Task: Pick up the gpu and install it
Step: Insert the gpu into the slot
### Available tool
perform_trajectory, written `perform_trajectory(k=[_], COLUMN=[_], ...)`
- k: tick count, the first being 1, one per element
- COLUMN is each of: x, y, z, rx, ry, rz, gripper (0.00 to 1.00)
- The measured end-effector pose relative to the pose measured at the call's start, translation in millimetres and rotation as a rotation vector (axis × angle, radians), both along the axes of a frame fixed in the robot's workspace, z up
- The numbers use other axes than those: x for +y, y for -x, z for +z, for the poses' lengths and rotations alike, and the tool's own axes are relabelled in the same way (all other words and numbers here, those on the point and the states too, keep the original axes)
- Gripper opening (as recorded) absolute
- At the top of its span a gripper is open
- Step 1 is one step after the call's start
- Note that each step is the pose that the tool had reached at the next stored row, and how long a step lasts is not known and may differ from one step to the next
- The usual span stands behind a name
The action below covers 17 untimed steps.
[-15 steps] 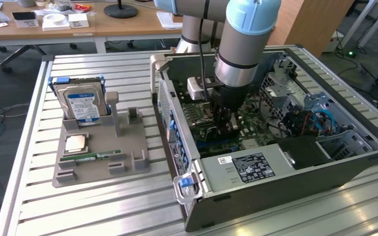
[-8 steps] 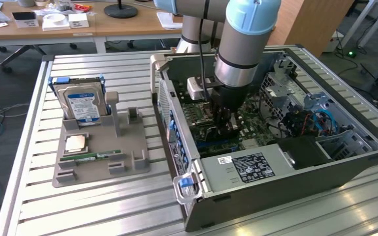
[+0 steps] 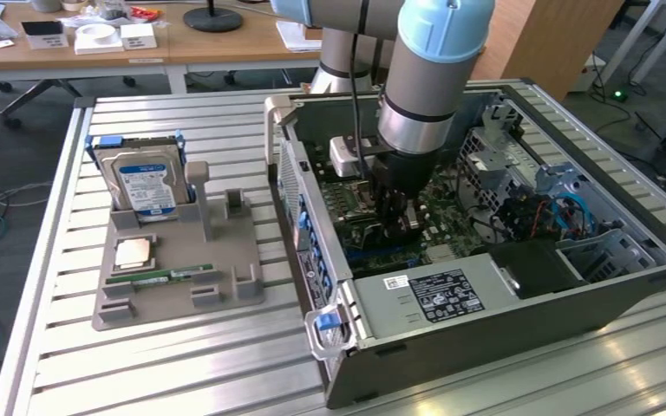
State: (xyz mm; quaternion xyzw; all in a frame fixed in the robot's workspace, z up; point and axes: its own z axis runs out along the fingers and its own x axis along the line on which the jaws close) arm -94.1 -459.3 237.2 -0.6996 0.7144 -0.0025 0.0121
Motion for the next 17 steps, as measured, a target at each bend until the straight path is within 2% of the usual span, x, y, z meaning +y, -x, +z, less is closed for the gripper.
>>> perform_trajectory(k=[10, 11, 12, 14, 16, 17], x=[0.0, 0.3, 0.3, 0.1, 0.0, 0.0], y=[0.0, 0.7, 0.5, 0.0, 0.0, 0.0], z=[-0.1, -0.8, -0.6, -0.2, -0.2, -0.1], rx=[0.0001, 0.0005, -0.0004, -0.0001, 0.0, 0.0001], ry=[-0.0002, -0.0026, -0.0015, -0.0004, -0.0004, -0.0003], rz=[0.0, -0.001, -0.001, 0.0, 0.0, 0.0], gripper=[0.26, 0.27, 0.33, 0.33, 0.45, 0.45])
